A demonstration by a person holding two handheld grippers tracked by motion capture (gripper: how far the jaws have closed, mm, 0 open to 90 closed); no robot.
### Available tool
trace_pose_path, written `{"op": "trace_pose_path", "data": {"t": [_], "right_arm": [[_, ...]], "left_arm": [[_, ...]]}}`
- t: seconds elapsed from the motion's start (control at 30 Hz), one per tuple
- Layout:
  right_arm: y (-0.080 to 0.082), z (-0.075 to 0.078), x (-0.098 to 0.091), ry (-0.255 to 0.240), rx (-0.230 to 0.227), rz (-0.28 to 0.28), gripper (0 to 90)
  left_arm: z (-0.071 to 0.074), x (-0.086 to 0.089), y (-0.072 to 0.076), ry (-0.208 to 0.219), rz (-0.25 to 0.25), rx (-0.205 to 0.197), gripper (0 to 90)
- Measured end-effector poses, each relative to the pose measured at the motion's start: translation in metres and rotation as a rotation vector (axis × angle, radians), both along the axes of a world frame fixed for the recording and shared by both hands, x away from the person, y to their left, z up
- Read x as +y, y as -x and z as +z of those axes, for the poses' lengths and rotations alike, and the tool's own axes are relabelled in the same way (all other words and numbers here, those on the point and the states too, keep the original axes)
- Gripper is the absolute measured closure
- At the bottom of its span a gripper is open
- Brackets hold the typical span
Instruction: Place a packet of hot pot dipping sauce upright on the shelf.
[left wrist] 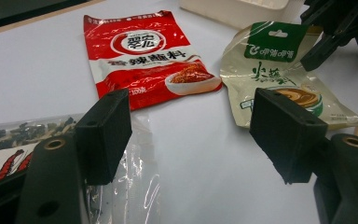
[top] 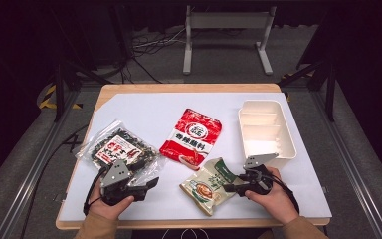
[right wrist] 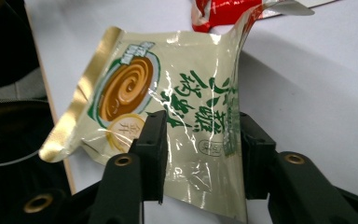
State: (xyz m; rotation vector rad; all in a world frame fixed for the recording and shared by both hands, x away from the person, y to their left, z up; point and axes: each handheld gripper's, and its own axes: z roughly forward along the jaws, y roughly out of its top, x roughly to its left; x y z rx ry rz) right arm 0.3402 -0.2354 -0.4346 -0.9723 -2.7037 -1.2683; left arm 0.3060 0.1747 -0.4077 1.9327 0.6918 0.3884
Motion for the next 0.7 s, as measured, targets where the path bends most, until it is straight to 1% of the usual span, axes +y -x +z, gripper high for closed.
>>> {"op": "trace_pose_path", "data": {"t": [0.07, 0.17, 0.2, 0.27, 0.33, 0.5, 0.6, 0.7], "right_arm": [[-0.001, -0.002, 0.003, 0.040, -0.013, 0.007, 67.0], [-0.003, -0.003, 0.005, 0.106, -0.041, 0.023, 77.5], [-0.004, -0.003, 0.006, 0.120, -0.049, 0.025, 81.2], [-0.006, -0.002, 0.006, 0.140, -0.056, 0.029, 85.4], [-0.007, -0.002, 0.006, 0.139, -0.050, 0.033, 88.0], [-0.008, 0.001, 0.008, 0.150, -0.047, 0.039, 88.9], [-0.007, 0.006, 0.008, 0.149, -0.045, 0.034, 89.1], [-0.006, 0.013, 0.009, 0.147, -0.044, 0.031, 89.2]], "left_arm": [[0.000, 0.000, 0.000, 0.002, 0.000, 0.001, 29.9], [-0.001, 0.000, -0.001, 0.027, -0.001, -0.005, 28.8], [-0.002, 0.000, -0.001, 0.036, 0.000, -0.008, 28.6], [-0.002, 0.001, -0.001, 0.031, 0.001, -0.010, 28.9], [-0.003, 0.000, -0.002, 0.029, 0.004, -0.012, 29.0], [-0.003, 0.002, -0.003, 0.034, 0.009, -0.010, 28.6], [-0.003, 0.003, -0.002, 0.039, 0.015, -0.011, 28.1], [-0.003, 0.004, -0.002, 0.036, 0.021, -0.009, 27.8]]}}
